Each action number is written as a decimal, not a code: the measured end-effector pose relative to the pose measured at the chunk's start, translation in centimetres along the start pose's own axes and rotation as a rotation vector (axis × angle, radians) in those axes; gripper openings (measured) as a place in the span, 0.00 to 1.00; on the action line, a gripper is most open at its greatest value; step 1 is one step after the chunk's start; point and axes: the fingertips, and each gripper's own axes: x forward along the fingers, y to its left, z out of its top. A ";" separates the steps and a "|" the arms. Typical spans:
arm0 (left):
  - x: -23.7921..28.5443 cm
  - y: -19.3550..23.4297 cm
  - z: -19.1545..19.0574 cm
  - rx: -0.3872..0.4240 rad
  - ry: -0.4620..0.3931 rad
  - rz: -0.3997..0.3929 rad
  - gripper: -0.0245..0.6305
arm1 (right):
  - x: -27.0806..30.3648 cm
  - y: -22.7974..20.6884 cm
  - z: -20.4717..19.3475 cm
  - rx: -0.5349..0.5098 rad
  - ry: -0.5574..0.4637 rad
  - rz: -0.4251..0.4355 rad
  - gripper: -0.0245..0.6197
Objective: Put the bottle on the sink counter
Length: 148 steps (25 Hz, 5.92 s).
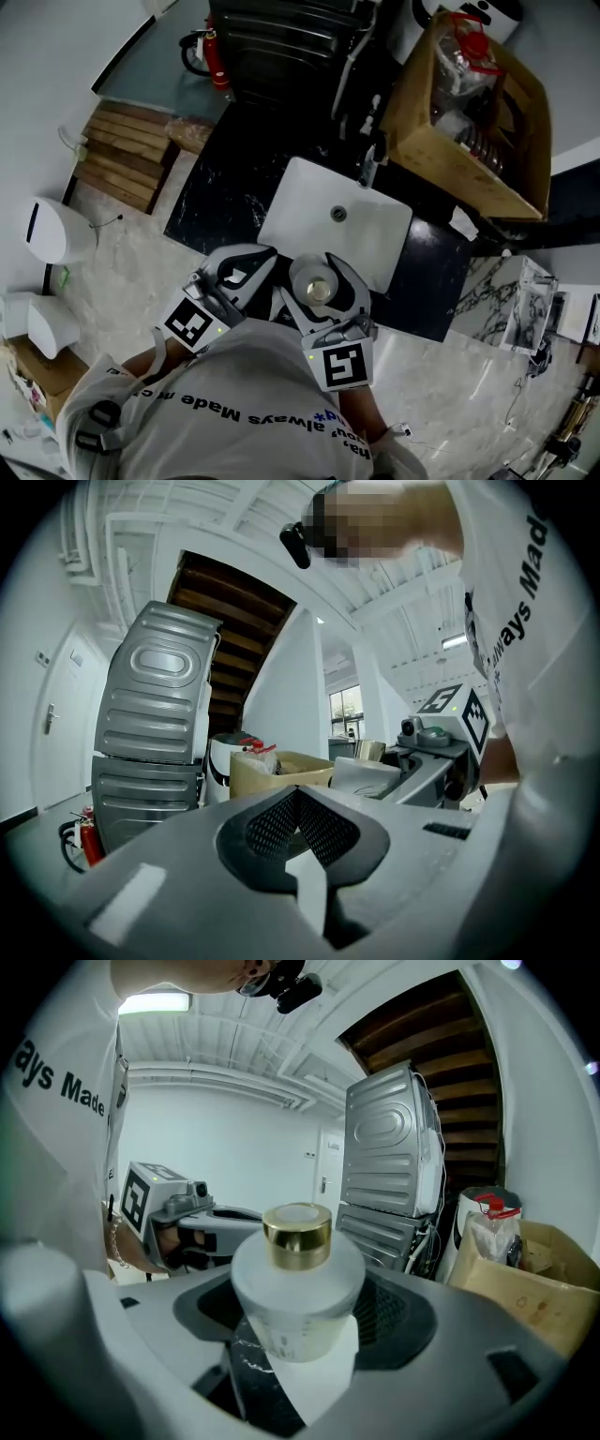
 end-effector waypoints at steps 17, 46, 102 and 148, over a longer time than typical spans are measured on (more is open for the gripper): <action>1.7 11.7 -1.4 -0.019 0.017 -0.115 0.04 | 11.8 -2.5 3.1 0.025 0.036 -0.094 0.55; 14.4 19.0 -10.8 -0.051 0.157 -0.059 0.04 | 23.2 -16.4 -6.7 0.132 0.041 -0.226 0.55; 20.4 22.8 -23.2 -0.175 0.237 -0.010 0.04 | 30.9 -23.6 -21.3 0.311 0.157 -0.372 0.61; 6.7 4.9 4.4 -0.039 -0.070 -0.228 0.04 | 3.6 -7.1 7.6 0.098 -0.226 -0.081 0.05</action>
